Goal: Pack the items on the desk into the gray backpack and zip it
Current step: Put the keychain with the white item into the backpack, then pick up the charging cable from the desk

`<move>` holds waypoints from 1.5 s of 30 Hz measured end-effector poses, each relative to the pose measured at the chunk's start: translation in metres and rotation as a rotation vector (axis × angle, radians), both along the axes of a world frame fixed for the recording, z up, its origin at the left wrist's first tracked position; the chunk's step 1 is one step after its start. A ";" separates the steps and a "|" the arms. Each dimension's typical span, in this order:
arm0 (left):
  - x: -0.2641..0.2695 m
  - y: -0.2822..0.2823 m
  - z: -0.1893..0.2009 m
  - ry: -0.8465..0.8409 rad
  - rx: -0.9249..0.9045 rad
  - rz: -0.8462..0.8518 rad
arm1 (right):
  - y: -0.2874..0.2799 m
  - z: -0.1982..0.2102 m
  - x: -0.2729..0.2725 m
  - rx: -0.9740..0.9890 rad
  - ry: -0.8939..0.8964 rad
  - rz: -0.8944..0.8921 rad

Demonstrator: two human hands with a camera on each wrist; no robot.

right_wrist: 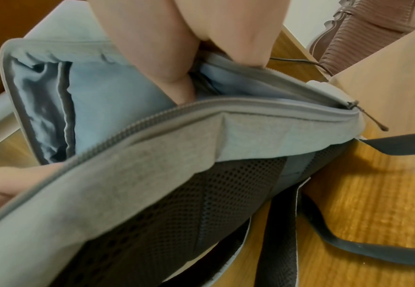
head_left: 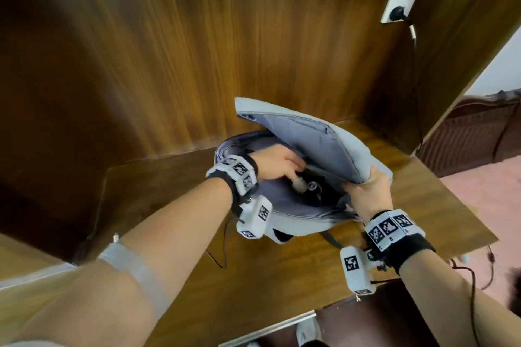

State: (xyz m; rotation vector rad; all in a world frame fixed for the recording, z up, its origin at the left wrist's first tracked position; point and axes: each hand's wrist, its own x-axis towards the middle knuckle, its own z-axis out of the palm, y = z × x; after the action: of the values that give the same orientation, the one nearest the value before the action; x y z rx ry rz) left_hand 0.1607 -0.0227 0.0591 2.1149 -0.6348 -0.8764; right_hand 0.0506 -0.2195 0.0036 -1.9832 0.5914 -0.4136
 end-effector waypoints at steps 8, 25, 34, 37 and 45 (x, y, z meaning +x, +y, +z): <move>0.017 0.167 0.002 0.046 -0.319 0.775 | 0.016 -0.003 0.017 -0.012 0.074 0.035; -0.044 0.289 -0.191 0.185 0.618 1.306 | 0.083 0.000 0.029 -0.057 0.098 0.139; -0.018 0.287 -0.205 0.221 0.464 1.294 | 0.093 0.004 0.030 -0.066 0.084 0.148; -0.023 0.292 -0.203 0.189 0.344 1.214 | 0.094 0.005 0.029 -0.060 0.094 0.169; -0.029 0.297 -0.177 0.357 -0.166 1.108 | 0.097 -0.002 0.035 -0.055 0.086 0.162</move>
State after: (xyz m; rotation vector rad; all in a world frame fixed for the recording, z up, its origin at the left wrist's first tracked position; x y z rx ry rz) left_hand 0.1321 0.2744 -0.1180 1.6941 0.6067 -0.4860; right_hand 0.0858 -0.1228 0.0014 -2.0926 0.4732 -0.2488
